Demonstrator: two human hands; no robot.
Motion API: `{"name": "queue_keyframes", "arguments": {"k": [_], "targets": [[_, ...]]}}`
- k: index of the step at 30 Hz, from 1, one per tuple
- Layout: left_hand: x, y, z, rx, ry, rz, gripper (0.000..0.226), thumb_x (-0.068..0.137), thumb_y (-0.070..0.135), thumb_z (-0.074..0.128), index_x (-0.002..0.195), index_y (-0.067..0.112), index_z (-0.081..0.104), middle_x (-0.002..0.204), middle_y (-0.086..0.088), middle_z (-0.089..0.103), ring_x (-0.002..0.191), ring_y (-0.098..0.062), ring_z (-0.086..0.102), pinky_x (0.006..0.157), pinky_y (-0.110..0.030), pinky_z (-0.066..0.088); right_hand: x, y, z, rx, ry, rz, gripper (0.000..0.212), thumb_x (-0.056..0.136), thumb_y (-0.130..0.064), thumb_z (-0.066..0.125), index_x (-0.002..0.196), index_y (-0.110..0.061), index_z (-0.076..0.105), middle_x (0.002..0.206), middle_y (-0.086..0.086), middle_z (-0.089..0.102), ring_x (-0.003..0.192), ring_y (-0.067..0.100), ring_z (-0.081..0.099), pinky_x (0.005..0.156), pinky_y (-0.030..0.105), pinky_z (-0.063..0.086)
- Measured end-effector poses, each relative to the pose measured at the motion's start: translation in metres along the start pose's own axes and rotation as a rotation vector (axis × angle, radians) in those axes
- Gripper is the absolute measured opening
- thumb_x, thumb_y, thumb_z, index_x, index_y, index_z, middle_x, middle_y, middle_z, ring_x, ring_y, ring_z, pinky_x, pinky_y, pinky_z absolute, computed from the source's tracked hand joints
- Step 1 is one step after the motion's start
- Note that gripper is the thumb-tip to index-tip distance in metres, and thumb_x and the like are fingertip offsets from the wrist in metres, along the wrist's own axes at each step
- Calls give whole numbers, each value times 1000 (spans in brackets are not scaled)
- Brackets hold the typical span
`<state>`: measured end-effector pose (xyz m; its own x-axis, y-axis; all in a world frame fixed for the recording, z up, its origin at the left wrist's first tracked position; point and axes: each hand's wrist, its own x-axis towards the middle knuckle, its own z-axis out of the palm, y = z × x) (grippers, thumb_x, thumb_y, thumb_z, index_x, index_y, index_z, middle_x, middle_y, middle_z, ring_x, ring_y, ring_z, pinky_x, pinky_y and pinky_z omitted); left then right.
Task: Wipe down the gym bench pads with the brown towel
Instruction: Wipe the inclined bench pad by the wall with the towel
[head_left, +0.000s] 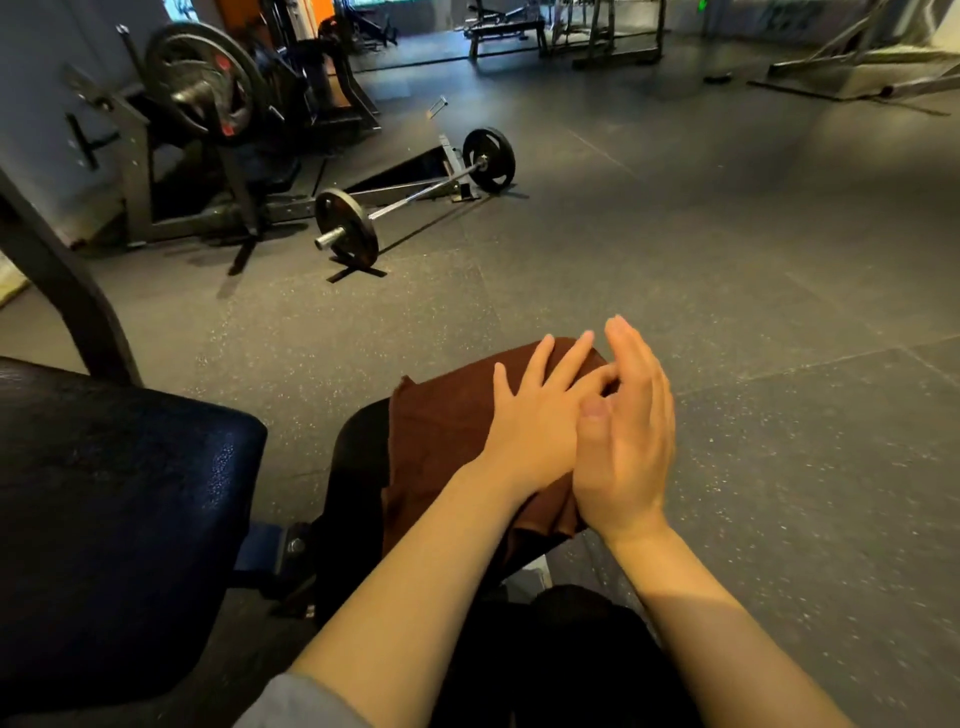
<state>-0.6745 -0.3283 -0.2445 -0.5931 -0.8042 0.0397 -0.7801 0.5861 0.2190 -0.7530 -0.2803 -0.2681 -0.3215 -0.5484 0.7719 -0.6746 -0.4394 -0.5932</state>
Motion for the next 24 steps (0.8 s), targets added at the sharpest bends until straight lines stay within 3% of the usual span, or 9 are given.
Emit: {"name": "queue_keyframes", "arguments": {"k": [4,8,11,13,16,19,22,24], "targets": [[2,-13,5,-135,81,75,44,103,53,35,146,46,34,164,18,6,152,-16,-6,117,-65,3,-2,-1,-2,57,-21,33,53,100,-40,31,149,-21,28,154,2,32,145,13,29,116,56,24],[17,-30,-1,-284,112,51,48,93,63,30,136,49,46,158,20,26,150,-9,12,117,-58,3,2,-3,-8,248,-63,207,48,97,-39,33,144,-33,24,156,-3,24,146,5,21,119,25,20],[39,-44,-8,-302,123,-86,39,101,55,35,133,40,52,146,17,48,138,-13,40,116,-60,17,9,-3,-17,449,-151,417,50,93,-54,30,140,-46,17,158,-19,15,148,-1,12,123,30,13],[45,-49,-6,-278,145,-110,38,103,52,34,132,37,54,142,15,52,133,-15,45,114,-57,24,8,-3,-24,482,-214,460,52,92,-64,29,140,-50,15,157,-25,10,148,-5,7,125,38,9],[33,-43,1,-214,137,-82,51,100,59,30,146,40,40,157,11,35,146,-14,29,118,-54,18,6,-8,-25,358,-340,408,50,91,-63,24,139,-53,11,155,-31,3,145,-12,-1,124,42,-3],[7,-22,5,-155,134,20,77,84,71,6,154,44,20,166,11,10,153,-15,3,119,-55,5,12,-7,-22,323,-378,403,51,90,-60,21,139,-52,11,154,-31,3,142,-16,-2,122,41,-12],[-22,1,11,-140,165,71,76,85,63,1,155,39,18,166,10,5,153,-15,-3,120,-58,3,15,-5,-27,480,-382,441,49,92,-55,27,140,-52,15,155,-31,8,146,-10,2,124,42,-4],[-40,12,21,-119,216,61,71,91,60,8,155,35,24,166,8,10,154,-19,1,118,-62,6,15,-8,-34,628,-357,488,46,95,-48,31,140,-46,20,158,-24,13,147,-7,8,123,26,6]]}}
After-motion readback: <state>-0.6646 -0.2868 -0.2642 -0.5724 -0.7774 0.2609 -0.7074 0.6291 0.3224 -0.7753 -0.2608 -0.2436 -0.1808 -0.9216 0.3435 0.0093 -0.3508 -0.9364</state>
